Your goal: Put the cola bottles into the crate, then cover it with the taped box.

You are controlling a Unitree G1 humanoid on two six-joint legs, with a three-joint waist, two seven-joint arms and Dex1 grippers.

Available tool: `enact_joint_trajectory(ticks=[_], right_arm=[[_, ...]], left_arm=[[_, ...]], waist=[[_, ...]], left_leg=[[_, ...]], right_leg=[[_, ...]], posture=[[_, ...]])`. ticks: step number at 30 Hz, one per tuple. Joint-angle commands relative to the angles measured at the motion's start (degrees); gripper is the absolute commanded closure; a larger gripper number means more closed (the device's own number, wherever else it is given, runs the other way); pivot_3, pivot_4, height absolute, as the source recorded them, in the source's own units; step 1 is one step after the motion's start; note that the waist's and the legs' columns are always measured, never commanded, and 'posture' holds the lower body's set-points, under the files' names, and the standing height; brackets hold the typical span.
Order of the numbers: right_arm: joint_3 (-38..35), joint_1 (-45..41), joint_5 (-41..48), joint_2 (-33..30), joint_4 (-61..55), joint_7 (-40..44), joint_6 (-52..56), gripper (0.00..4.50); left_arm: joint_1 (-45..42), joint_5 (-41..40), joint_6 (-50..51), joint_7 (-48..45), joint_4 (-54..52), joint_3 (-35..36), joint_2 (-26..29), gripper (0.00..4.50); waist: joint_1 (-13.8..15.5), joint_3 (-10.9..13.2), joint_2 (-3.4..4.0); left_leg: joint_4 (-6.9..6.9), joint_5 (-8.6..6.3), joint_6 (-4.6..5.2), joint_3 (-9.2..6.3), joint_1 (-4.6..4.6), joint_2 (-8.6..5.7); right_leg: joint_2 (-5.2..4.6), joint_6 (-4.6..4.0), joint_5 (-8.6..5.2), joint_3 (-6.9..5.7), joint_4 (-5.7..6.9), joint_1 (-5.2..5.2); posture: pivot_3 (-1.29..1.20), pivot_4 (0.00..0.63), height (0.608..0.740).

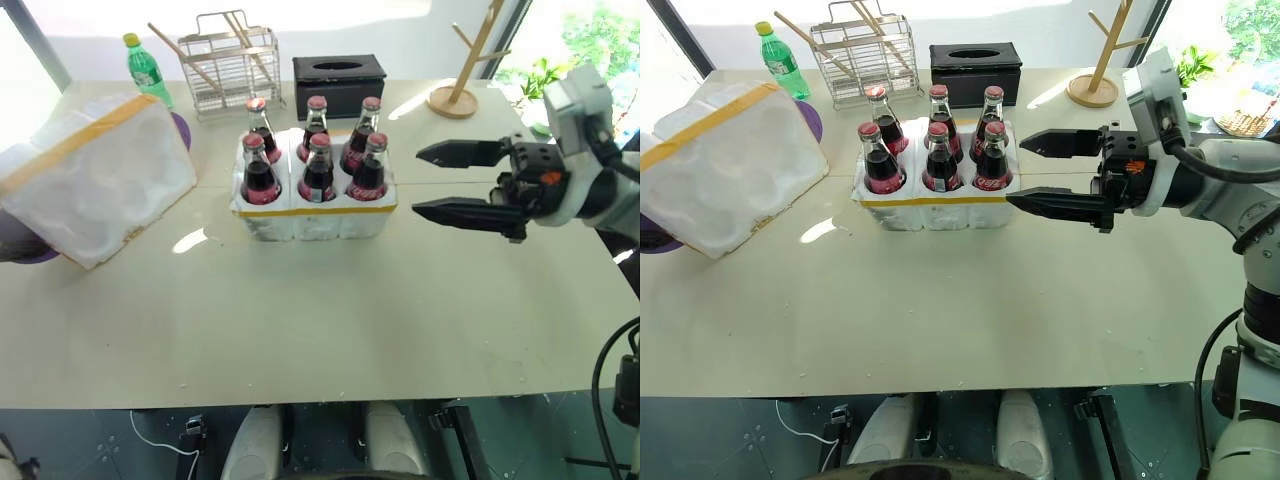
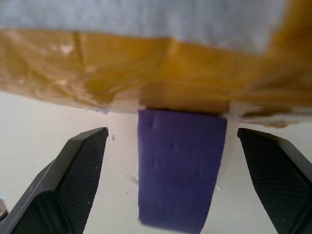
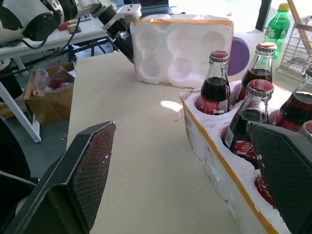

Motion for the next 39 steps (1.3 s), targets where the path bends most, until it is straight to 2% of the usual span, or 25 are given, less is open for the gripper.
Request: enact_joint_trajectory(ticks=[1,3,7,13,19,22,25,28,31,35,39], right_arm=[[-2.17,-0.7,1.17,-1.98,-1.3,0.45,-0.59,0.0],[-2.21,-0.69,1.92,-2.55,-1.05,0.75,0.01,0.0],[-2.18,-0.7,3.55,-3.36,-0.28,0.65,1.94,0.0],[-1.29,0.8,0.49,-2.88,-1.6,-0.29,-1.76,0.0],[-2.23,4.58,1.09,-5.2,-1.91,1.34,-0.51,0.0],[-3.22,6.1,-0.63,-5.53,-2.62,0.64,-2.69,0.0],[-3.54,6.5,-1.78,-5.27,-2.45,-1.1,-3.49,0.0],[-4.47,7.46,-1.05,-5.84,-2.63,-0.86,-3.32,0.0],[-5.42,9.35,-1.0,-6.99,-2.77,-0.05,-3.09,0.0],[-7.51,12.04,-0.06,-7.8,-2.69,0.39,-2.77,0.0],[-9.57,13.34,1.29,-6.9,-2.91,-1.71,-1.98,0.0]], left_arm=[[-1.06,0.98,0.64,-0.3,0.34,-0.23,0.0,1.22],[-1.23,1.11,0.71,-0.15,0.41,-0.19,-0.41,2.33],[-1.21,1.35,0.6,-0.32,0.32,-0.22,-0.87,4.12],[0.0,0.44,-1.51,1.69,-0.11,0.87,-0.87,4.16],[-1.7,-1.6,-7.59,14.8,-2.39,4.3,-1.32,4.16],[-2.15,-3.48,-13.1,17.88,-6.31,6.05,-2.74,4.16],[-0.5,-6.44,-16.54,18.62,-13.87,8.05,-5.15,4.16],[2.25,-10.2,-16.12,21.25,-27.86,10.69,-8.79,4.16],[3.16,-9.52,-18.33,27.59,-41.16,11.22,-12.52,4.16],[1.91,-3.48,-20.99,35.38,-51.78,8.11,-16.45,4.16],[2.05,6.69,-23.21,40.65,-56.41,2.33,-17.86,4.16]], waist=[[0.04,0.0,0.0],[0.09,0.0,0.0],[0.16,0.0,0.0],[0.17,0.0,0.0],[0.17,0.0,-0.02],[0.21,-0.02,-0.07],[0.34,-0.02,-0.07],[0.29,-0.02,-0.07],[0.26,-0.02,-0.07],[0.13,-0.02,-0.06],[0.05,-0.05,-0.02]], left_leg=[[0.0,0.0,0.0,0.0,0.0,0.01],[0.01,0.0,0.0,-0.01,0.01,0.02],[0.03,0.01,-0.02,-0.01,0.02,0.03],[0.03,0.02,-0.03,-0.02,0.04,0.04],[0.04,0.02,-0.03,-0.02,0.04,0.05],[0.04,0.02,-0.03,-0.03,0.03,0.06],[0.04,0.02,-0.03,-0.03,0.02,0.06],[0.04,0.02,-0.04,-0.04,0.02,0.06],[0.05,0.02,-0.05,-0.07,-0.03,0.06],[0.05,0.04,-0.08,-0.07,-0.1,0.04],[0.05,0.04,-0.08,-0.01,-0.06,0.03]], right_leg=[[0.0,0.0,0.0,0.0,0.0,0.0],[0.01,0.0,0.0,0.0,0.0,0.0],[0.0,0.0,0.0,0.0,0.0,0.0],[0.0,0.0,0.0,0.0,0.01,0.01],[0.0,0.0,0.0,0.0,0.01,0.01],[0.0,0.0,0.0,0.0,0.01,0.0],[-0.02,0.0,0.01,0.0,0.0,0.01],[-0.04,0.0,0.01,0.01,-0.02,0.0],[-0.04,-0.01,0.01,0.01,-0.01,-0.02],[-0.03,0.04,0.04,0.01,-0.01,-0.05],[0.0,0.04,0.05,0.01,-0.02,-0.05]], posture=[[0.0,0.15,0.74],[0.0,0.15,0.74],[0.0,0.15,0.74],[0.0,0.15,0.74],[0.0,0.15,0.74],[0.0,0.15,0.74],[0.0,0.15,0.74],[0.0,0.15,0.74],[0.0,0.15,0.74],[0.0,0.15,0.74],[0.0,0.15,0.74]])
